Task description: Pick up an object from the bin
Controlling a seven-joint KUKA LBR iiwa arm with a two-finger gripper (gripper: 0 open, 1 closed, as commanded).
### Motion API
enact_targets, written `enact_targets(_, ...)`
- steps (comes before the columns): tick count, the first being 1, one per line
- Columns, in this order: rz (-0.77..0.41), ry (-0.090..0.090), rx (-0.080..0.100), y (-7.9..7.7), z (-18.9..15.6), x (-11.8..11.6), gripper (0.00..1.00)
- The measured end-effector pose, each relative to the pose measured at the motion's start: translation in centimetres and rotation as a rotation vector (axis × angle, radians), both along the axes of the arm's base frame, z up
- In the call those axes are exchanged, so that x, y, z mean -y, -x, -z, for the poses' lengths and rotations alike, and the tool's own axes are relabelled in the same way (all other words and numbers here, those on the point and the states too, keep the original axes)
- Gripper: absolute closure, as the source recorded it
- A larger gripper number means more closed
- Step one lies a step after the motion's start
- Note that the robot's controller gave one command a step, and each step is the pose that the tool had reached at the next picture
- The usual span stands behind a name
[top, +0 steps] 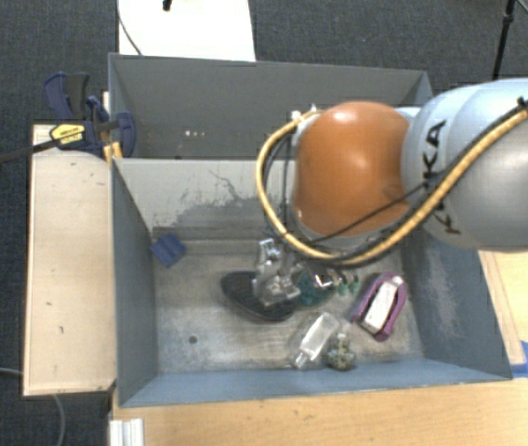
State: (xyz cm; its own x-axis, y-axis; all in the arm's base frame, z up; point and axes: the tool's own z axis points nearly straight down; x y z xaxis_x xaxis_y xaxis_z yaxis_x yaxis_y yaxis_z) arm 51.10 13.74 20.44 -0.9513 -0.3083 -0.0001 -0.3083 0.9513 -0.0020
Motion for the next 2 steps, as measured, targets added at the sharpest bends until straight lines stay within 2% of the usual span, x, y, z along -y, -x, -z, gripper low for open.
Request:
enact_targets(1, 0.000, -0.003, 0.000, 0.1, -0.1, -0.3, 0.00)
enact_targets(2, -0.384, -0.010, 0.028, -3.3, 11.3, 2.1, 0.00)
